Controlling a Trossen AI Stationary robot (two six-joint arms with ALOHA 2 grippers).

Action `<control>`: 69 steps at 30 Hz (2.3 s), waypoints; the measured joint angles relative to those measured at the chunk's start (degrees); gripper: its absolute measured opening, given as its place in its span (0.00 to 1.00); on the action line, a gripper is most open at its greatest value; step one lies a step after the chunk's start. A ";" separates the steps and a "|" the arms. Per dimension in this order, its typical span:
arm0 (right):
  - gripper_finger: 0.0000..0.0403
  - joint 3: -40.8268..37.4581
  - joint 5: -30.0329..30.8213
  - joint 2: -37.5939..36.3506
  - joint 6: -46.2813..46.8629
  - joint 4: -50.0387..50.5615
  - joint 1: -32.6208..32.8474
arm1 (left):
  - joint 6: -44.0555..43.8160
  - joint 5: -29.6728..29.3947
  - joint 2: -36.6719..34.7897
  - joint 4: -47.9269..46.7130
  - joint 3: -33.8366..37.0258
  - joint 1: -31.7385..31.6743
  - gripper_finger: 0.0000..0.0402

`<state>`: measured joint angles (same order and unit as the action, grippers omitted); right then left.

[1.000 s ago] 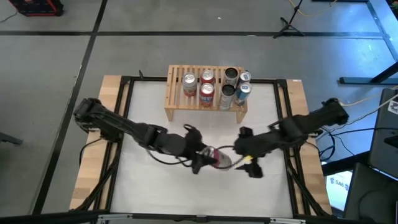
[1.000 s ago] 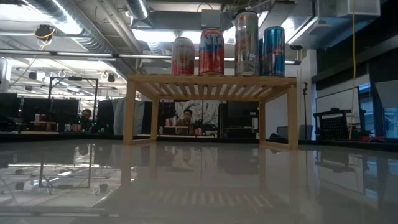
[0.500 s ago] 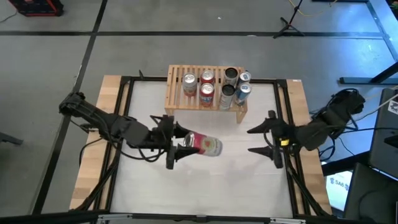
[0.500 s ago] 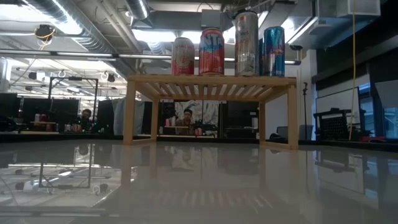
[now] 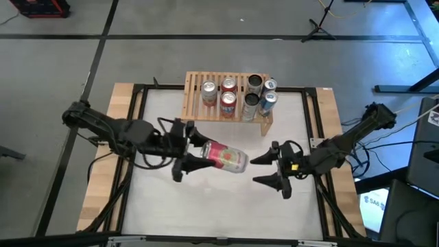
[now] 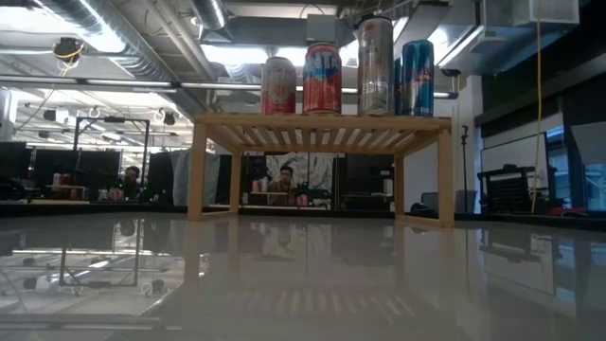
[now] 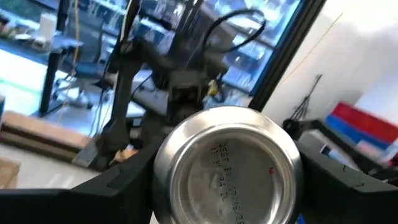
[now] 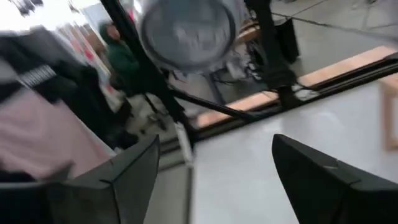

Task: Place canned beverage on shelf
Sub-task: Put the pink soda can on the shelf aligned with the other pink soda can

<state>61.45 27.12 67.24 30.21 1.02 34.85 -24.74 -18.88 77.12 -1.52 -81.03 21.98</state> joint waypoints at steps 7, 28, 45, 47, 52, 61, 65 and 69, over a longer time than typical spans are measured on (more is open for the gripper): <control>0.74 0.70 5.42 2.81 -4.63 -10.37 0.00 | 1.10 0.41 -1.57 3.54 -0.02 -0.11 0.70; 0.75 0.76 6.16 7.70 -16.94 -29.16 -4.95 | 2.78 -2.53 -2.07 3.98 -0.04 -1.03 0.70; 0.93 0.76 12.34 7.65 -12.36 -31.00 -4.91 | 3.28 -5.54 -2.38 3.91 -0.09 -1.25 0.70; 0.92 0.76 12.32 7.65 -12.49 -30.96 -4.87 | 3.87 -6.70 -2.87 3.68 -0.07 -1.23 0.70; 0.90 0.76 10.70 7.65 -12.58 -30.33 -4.87 | 4.61 -11.01 -4.09 2.91 -0.02 -1.42 0.70; 0.90 0.76 17.08 7.65 -13.27 -28.98 -5.62 | 4.16 -11.70 -5.06 1.93 -0.02 -1.08 0.70; 0.90 0.76 13.66 7.65 -14.21 -30.01 -6.11 | 2.81 -11.72 -4.33 0.61 -0.02 -1.18 0.70; 0.90 0.76 13.56 7.62 -14.41 -29.87 -7.08 | 1.43 -10.39 -3.48 1.00 -0.02 -1.11 0.70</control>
<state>62.22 40.68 74.86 15.80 -28.85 27.77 -23.31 -29.26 73.64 -0.52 -81.06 20.86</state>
